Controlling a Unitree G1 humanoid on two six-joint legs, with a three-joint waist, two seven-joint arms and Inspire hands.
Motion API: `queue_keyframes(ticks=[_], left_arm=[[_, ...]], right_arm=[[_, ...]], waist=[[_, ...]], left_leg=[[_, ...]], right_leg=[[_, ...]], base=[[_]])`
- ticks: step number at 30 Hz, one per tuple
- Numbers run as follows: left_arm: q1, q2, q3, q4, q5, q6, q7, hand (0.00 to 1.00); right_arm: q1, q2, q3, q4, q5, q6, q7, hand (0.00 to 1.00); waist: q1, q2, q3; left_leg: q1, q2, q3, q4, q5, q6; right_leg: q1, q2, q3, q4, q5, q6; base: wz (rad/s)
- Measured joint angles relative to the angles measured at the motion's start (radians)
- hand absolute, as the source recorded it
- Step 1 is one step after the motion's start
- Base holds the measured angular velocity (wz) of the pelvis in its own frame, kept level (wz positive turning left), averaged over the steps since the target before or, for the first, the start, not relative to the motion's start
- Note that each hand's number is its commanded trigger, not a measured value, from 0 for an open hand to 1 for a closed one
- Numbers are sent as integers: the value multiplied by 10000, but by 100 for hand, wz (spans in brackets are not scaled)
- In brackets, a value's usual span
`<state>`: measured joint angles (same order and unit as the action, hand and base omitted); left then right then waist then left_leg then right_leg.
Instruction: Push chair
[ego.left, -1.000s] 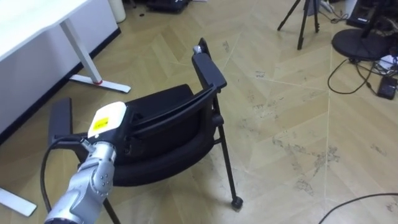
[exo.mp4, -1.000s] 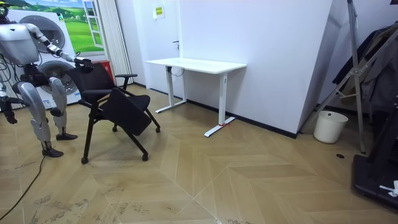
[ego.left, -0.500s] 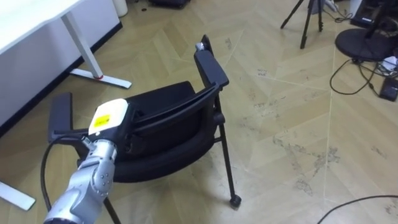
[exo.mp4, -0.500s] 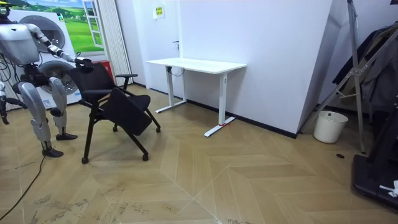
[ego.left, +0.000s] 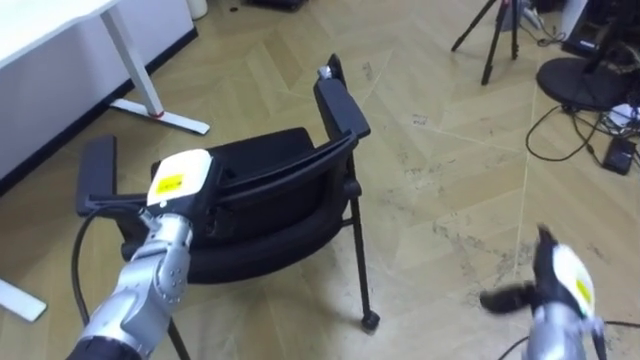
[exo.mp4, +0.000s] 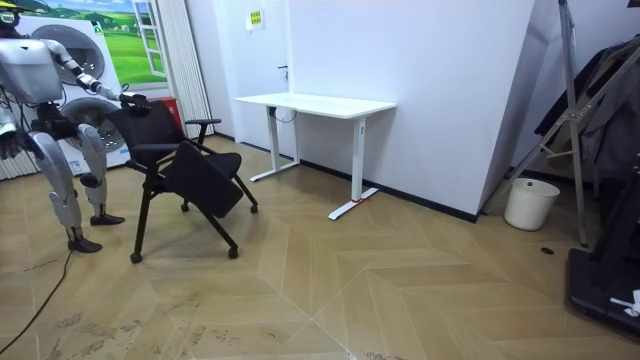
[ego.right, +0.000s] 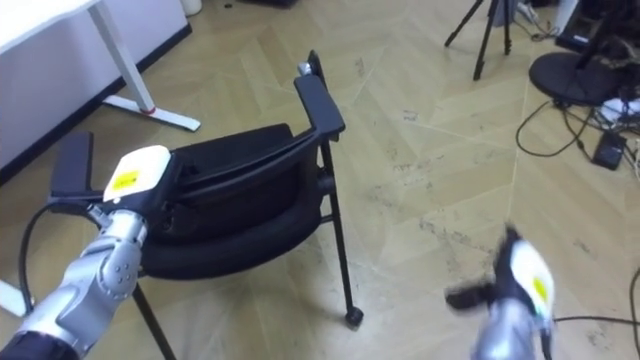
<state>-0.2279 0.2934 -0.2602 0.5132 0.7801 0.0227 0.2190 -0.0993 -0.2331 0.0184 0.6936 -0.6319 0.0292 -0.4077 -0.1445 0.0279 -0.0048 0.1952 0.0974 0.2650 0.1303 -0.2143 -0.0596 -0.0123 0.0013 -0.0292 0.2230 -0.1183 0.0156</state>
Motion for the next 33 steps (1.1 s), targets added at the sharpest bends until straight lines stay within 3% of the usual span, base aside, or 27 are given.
queue_keyframes(ticks=[2, 6, 8, 13, 16, 23, 33], left_arm=[[-66, 51, -191, -308, 93, 169, -120, 100], [-74, 64, -202, -580, 218, 205, -328, 100], [-201, 157, -378, -598, 171, 225, -335, 100], [-551, 326, -787, -637, 178, 289, -369, 100], [-619, 336, -846, -622, 184, 284, -429, 100], [-868, 391, -998, -604, 191, 161, -584, 100], [-1031, 500, -1054, -584, 188, -178, -819, 100]], right_arm=[[-83, -217, 412, -857, -1027, 109, 67, 0], [-71, -284, 795, -2358, -2038, 276, 322, 0], [-81, -498, 1458, -3159, -2437, 372, 432, 0], [-518, -760, 2736, -3665, -2592, 370, 1075, 0], [-856, -817, 3170, -3665, -2861, 339, 1434, 0], [-1685, -963, 3527, -3680, -3645, 226, 2227, 0], [-1733, -1292, 4031, -4544, -3759, 23, 2853, 0]], waist=[[167, -73, 33], [423, -150, 63], [533, -228, 99], [734, -506, 71], [769, -550, 75], [852, -666, 136], [1098, -705, 134]], left_leg=[[-9, 11, -2, -2, 0, 0], [-10, 15, -24, -2, 0, 0], [-22, 18, -58, -1, 0, 0], [-191, 38, -104, -2, 0, 0], [-187, 45, -248, -6, 0, 0], [-279, 112, -419, 2, 0, -1], [-326, 122, -515, 3, 0, -1]], right_leg=[[4, 0, -27, -10, 0, 0], [-7, 4, -12, -24, 0, -1], [-16, 2, -34, -10, -1, -2], [-141, -1, -103, -3, 7, -12], [-105, -3, -134, -8, 7, -13], [-101, 14, -326, -9, 7, -14], [-102, 15, -416, -33, 7, -14]], base=[[0], [-2], [0], [6], [4], [8], [3]])
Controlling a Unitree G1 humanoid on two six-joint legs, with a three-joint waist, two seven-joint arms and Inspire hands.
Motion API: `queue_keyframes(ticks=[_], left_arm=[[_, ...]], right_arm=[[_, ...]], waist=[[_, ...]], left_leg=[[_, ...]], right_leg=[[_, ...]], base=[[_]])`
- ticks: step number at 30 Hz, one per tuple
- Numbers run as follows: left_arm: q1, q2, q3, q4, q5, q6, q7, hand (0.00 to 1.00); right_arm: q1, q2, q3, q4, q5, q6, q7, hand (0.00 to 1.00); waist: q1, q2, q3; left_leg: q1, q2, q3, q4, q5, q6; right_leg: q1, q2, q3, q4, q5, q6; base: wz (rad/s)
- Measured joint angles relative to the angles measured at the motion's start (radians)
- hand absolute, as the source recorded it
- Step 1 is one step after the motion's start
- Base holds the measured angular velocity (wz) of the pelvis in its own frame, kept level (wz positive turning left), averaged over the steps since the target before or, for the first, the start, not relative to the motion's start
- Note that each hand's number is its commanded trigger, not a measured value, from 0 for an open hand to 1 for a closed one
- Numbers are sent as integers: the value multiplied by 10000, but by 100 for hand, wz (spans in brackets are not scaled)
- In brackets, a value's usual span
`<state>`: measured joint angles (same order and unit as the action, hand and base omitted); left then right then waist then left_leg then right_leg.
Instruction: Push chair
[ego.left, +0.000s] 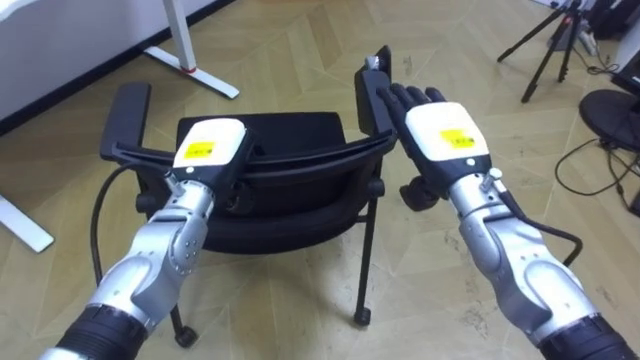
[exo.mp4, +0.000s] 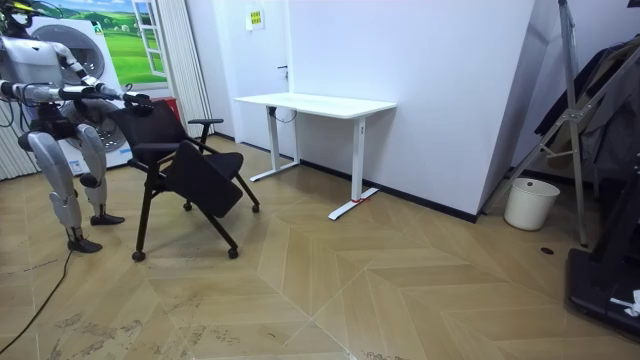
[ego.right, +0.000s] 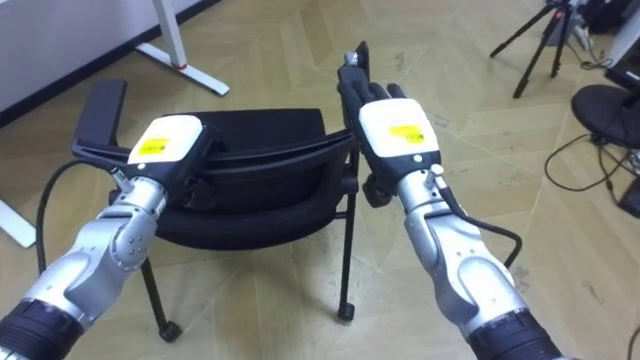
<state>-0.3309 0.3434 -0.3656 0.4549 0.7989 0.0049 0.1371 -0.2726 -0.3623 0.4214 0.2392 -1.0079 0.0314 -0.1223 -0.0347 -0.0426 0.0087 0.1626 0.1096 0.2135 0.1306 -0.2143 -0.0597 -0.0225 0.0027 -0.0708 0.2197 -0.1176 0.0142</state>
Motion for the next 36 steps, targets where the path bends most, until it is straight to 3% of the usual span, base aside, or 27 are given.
queue_keyframes(ticks=[8, 17, 36], left_arm=[[-138, 57, -123, 172, -6, -276, 78, 100], [-149, 65, -227, 146, -5, -287, 99, 100], [-173, 51, -732, -35, 43, -381, 270, 100]], right_arm=[[-1, 1, 367, -46, -56, -176, 583, 0], [-1, 1, 377, -87, -52, -164, 1128, 0], [16, 118, 697, 361, 211, -159, 1205, 0]], waist=[[114, -2, 0], [126, -1, -1], [178, 4, 0]], left_leg=[[-33, 2, -305, -10, 0, 0], [-37, 3, -636, -11, 0, 0], [-88, 20, -1647, -9, 1, 0]], right_leg=[[33, -15, -118, 0, 0, 0], [77, -20, -155, 0, 0, 0], [284, -68, -685, -37, -2, 3]], base=[[5], [3], [8]])
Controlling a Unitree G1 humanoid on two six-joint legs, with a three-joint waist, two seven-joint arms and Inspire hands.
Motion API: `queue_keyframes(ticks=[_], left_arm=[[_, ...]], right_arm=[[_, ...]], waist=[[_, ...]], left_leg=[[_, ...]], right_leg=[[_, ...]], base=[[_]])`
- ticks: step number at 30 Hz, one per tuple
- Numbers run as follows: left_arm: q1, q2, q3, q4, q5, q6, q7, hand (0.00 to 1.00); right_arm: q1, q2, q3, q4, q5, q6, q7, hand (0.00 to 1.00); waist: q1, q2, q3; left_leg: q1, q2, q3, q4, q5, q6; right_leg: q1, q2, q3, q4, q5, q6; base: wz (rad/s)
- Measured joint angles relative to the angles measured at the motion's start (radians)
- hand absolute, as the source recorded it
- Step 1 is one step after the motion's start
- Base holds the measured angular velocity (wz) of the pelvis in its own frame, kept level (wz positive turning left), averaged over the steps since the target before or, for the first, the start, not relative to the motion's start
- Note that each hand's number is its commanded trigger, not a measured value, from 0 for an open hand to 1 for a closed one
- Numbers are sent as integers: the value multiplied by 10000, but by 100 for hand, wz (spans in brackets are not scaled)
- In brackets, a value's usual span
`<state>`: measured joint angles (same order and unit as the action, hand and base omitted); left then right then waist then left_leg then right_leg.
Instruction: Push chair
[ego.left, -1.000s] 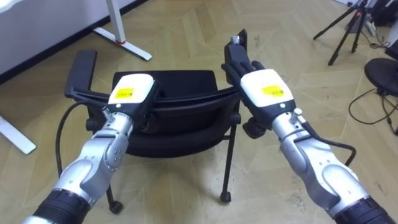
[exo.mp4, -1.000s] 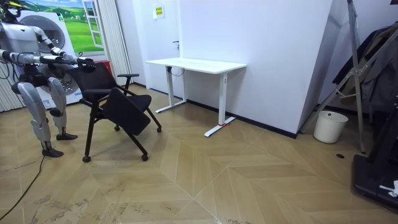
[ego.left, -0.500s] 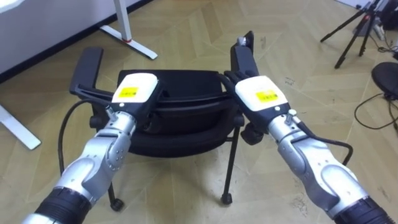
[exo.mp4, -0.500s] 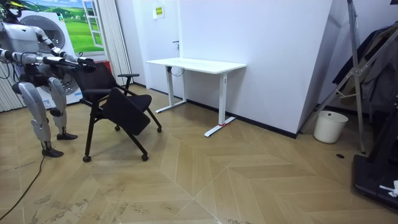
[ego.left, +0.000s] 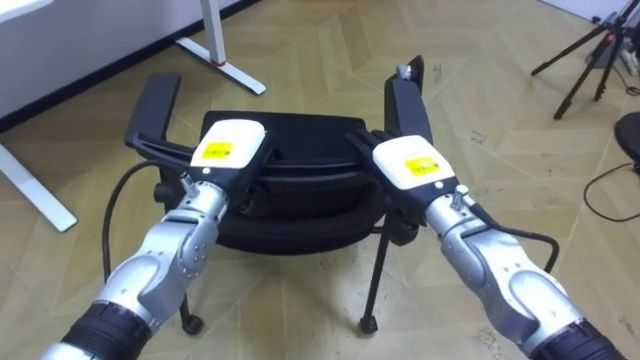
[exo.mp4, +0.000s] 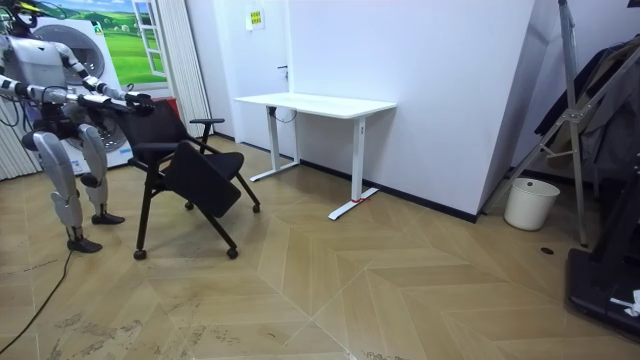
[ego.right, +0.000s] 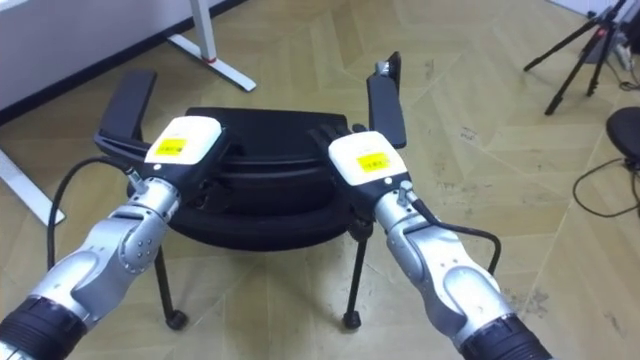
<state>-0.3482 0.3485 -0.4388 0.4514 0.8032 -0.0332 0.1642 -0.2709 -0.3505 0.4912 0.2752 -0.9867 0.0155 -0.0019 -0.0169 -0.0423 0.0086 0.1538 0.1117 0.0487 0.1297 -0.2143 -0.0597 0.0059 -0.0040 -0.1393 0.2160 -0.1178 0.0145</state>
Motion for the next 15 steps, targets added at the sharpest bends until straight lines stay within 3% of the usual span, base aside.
queue_keyframes(ticks=[15], left_arm=[[355, -145, -96, -449, 291, 97, -171, 100]], right_arm=[[-2, 13, 52, 1018, 98, -293, -1158, 0]], waist=[[86, 7, -4]], left_leg=[[265, -4, -24, 17, 2, 2]], right_leg=[[313, -26, -21, -1, -4, 7]], base=[[2]])
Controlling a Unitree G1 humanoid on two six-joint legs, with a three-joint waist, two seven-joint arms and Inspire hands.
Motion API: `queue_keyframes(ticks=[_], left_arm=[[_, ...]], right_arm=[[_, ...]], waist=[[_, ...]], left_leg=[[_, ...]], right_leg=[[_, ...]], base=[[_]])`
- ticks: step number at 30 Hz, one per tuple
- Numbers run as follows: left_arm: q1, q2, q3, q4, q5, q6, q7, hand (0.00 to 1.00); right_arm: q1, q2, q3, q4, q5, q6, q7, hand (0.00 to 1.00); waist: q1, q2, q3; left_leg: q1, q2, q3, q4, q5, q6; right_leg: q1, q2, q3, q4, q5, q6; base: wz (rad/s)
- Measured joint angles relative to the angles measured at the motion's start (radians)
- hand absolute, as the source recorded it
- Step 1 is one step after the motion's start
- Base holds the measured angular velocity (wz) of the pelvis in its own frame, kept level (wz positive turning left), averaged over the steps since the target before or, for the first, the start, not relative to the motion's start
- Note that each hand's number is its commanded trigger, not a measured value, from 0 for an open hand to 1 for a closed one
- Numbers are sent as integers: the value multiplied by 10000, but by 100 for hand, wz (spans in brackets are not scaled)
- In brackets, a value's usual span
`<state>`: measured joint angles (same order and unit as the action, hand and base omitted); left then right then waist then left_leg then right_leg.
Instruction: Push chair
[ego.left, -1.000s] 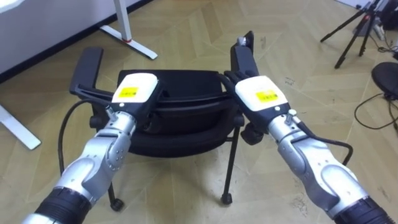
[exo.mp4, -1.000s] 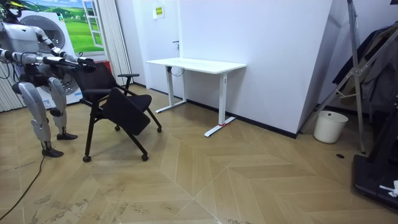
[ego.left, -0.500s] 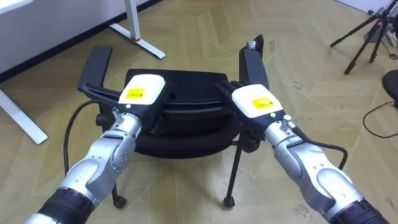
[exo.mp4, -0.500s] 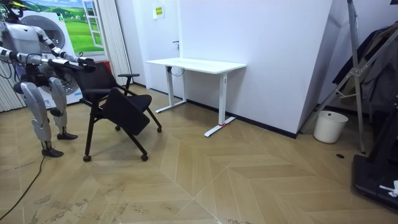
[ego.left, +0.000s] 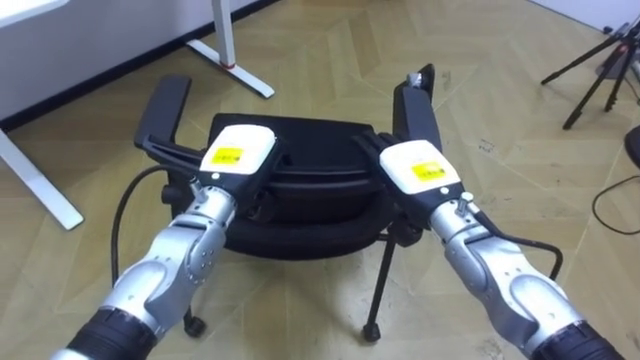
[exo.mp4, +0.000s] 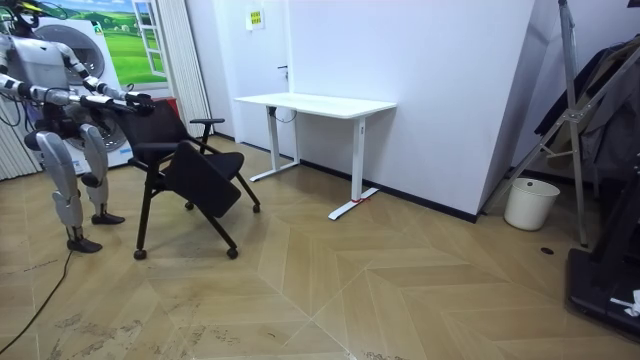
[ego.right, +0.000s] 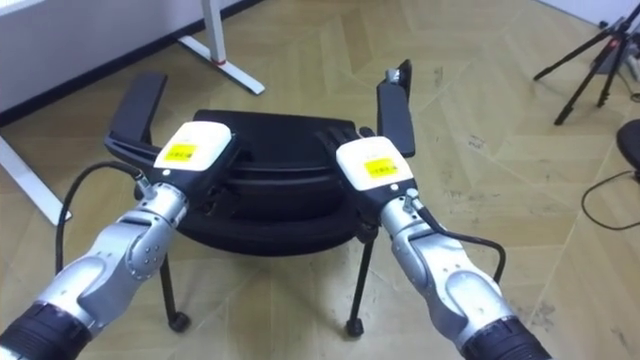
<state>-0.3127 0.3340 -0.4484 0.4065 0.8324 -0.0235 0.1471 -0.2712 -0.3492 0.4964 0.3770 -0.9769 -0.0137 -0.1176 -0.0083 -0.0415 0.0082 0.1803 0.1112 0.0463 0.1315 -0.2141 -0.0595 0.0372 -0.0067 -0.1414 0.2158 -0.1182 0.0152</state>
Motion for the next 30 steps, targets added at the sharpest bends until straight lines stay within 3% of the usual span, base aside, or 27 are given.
queue_keyframes(ticks=[4, 5, 6, 7, 9, 10, 11, 12, 13, 14, 17, 22, 25, 30], left_arm=[[145, -127, -37, -126, 153, 8, -23, 100], [186, -175, -39, -226, 249, 10, -38, 100], [228, -190, -39, -295, 292, 19, -39, 100], [315, -207, -41, -423, 353, 20, -37, 100], [474, -210, -44, -607, 464, 5, -8, 100], [520, -209, -51, -633, 527, -1, -9, 100], [558, -258, -59, -611, 633, 16, -15, 100], [539, -350, -60, -603, 686, 22, -21, 100], [531, -446, -60, -601, 811, 23, -13, 100], [635, -459, -52, -613, 865, 44, -17, 100], [695, -430, -4, -611, 861, 69, -48, 100], [829, -591, 206, -621, 736, 72, -124, 100], [908, -664, 225, -632, 727, 82, -137, 100], [963, -791, 232, -646, 732, 113, -274, 100]], right_arm=[[-7, 56, 0, 344, 156, 4, -231, 0], [-14, 89, -15, 417, 193, 44, -320, 17], [-14, 101, -17, 428, 203, 67, -339, 72], [-20, 105, -18, 463, 213, 95, -360, 100], [-25, 104, -12, 506, 250, 132, -373, 100], [15, 132, 7, 516, 284, 143, -412, 100], [67, 239, -5, 605, 352, 148, -424, 100], [94, 218, -57, 592, 348, 148, -441, 100], [165, 142, -133, 592, 336, 154, -459, 100], [186, 267, -151, 705, 157, 166, -359, 100], [199, 276, -152, 567, -141, 263, -121, 100], [193, 308, -153, 372, -163, 460, -117, 100], [187, 297, -154, 395, -154, 462, -97, 100], [160, 282, -179, 556, -155, 448, -121, 100]], waist=[[47, 0, 1], [79, -2, 3], [100, -2, 3], [145, -5, 1], [148, -15, 4], [144, -190, 90], [113, -515, 126], [17, -544, 124], [39, -590, 63], [189, -624, 19], [143, -594, 20], [122, -360, 19], [143, -343, 17], [303, -305, 23]], left_leg=[[109, -5, -24, 29, 0, 0], [109, -9, -52, 26, 1, 1], [108, -13, -72, 25, 1, 1], [111, -17, -102, 34, 1, 1], [107, -34, -129, 95, 1, 1], [-77, -176, -61, 637, -3, 3], [-588, -451, -120, 915, -228, 344], [-859, -564, -114, 423, -91, 360], [-1222, -640, 102, 78, 686, 456], [-1149, -775, 131, 234, 684, 489], [-1123, -988, -248, 276, 683, 492], [-1126, -1065, -226, 269, 681, 495], [-1135, -1057, -248, 258, 681, 494], [-1159, -1057, -269, 204, 680, 493]], right_leg=[[148, -19, -9, 2, 0, 0], [152, -25, -26, 2, -2, 2], [151, -28, -45, 2, -3, 5], [151, -35, -86, 10, -3, 5], [196, -69, -68, 22, -3, 5], [348, -317, 132, 13, 0, 1], [457, -693, 753, -47, -13, 21], [453, -743, 888, -77, -7, 35], [440, -763, 900, -105, -173, 312], [525, -826, 818, -294, -225, 403], [696, -919, 558, -495, -114, 418], [843, -963, 467, -676, -165, 498], [908, -963, 254, -676, -261, 607], [913, -961, 148, -683, -324, 609]], base=[[4], [7], [0], [0], [7], [19], [30], [23], [-19], [-36], [-3], [8], [12], [4]])
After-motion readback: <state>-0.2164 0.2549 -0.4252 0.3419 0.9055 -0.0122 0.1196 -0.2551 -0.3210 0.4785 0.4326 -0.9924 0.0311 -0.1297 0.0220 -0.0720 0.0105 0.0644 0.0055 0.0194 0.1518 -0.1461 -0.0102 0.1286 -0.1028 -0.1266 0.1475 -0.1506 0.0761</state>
